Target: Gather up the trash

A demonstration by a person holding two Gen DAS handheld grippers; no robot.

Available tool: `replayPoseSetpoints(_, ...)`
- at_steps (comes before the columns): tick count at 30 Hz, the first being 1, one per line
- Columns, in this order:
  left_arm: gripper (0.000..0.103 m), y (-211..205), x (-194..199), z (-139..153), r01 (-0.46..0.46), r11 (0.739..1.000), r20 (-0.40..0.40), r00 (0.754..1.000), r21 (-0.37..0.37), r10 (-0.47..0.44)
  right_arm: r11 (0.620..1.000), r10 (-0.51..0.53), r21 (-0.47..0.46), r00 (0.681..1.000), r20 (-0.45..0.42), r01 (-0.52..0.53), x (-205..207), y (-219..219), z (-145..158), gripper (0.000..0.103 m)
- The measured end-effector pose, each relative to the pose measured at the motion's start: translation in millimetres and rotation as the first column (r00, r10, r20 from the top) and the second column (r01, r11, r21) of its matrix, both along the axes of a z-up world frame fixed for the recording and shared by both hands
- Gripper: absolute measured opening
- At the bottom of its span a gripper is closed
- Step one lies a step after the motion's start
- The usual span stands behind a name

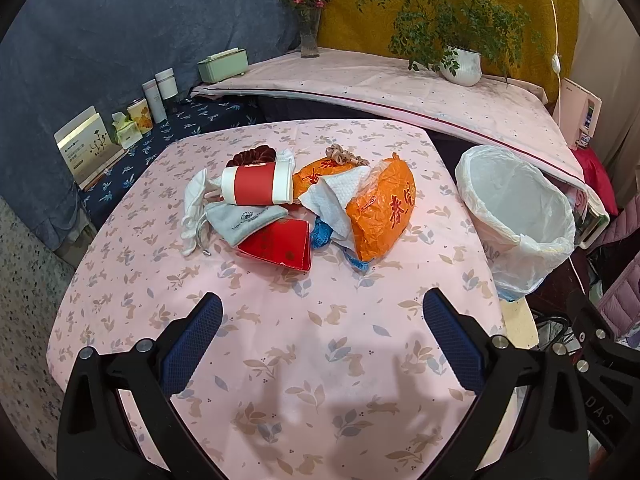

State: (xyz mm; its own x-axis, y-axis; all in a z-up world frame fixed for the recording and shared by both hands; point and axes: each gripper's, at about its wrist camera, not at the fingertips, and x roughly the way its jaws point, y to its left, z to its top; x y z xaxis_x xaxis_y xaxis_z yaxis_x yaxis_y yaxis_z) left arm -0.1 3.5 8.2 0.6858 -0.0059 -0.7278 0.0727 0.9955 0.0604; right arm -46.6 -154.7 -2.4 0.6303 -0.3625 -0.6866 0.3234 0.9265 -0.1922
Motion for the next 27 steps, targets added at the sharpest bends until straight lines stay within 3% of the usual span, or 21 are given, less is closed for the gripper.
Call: replayPoseSetpoints(27, 0.096, 0.2, -1.8, 0.5, 0.004, 1.000, 0.022, 1.000, 0.001, -0.004, 1.000, -0.002, -0.007, 1.000, 0.001, 0.002, -0.7, 1.2, 2.6, 0.096)
